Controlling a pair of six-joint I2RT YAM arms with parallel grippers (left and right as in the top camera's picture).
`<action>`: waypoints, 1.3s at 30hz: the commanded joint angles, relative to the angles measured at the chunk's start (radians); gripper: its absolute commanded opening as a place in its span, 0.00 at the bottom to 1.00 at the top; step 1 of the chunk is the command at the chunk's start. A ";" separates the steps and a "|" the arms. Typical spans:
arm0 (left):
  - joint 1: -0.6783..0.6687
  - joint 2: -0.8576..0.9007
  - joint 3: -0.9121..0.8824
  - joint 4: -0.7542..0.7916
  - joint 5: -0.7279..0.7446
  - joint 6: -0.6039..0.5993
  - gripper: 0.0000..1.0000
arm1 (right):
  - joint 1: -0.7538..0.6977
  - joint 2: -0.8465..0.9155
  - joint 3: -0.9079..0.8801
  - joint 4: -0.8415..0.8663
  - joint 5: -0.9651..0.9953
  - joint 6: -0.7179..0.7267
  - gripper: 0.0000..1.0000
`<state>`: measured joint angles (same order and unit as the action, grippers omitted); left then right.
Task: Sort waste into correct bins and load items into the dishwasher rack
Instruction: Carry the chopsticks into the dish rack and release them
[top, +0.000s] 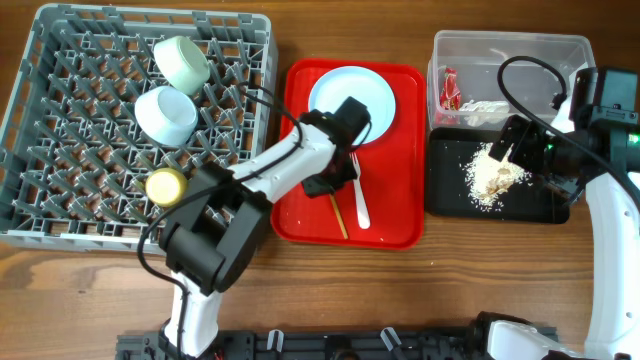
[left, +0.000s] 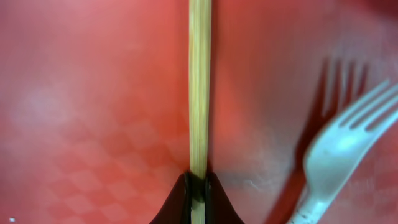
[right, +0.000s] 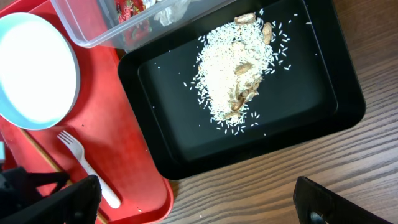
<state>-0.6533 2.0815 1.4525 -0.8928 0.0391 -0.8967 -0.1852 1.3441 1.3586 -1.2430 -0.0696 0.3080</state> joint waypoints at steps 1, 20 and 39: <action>0.063 -0.085 -0.024 -0.001 -0.023 0.033 0.04 | -0.003 -0.008 0.018 -0.004 0.009 -0.019 1.00; 0.357 -0.534 -0.024 -0.017 -0.027 0.836 0.04 | -0.003 -0.008 0.018 -0.008 0.009 -0.019 1.00; 0.446 -0.352 -0.026 -0.017 -0.060 0.890 0.25 | -0.003 -0.008 0.018 -0.019 0.009 -0.019 1.00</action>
<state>-0.2131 1.7096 1.4288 -0.9089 -0.0101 -0.0231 -0.1852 1.3441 1.3586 -1.2606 -0.0696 0.3080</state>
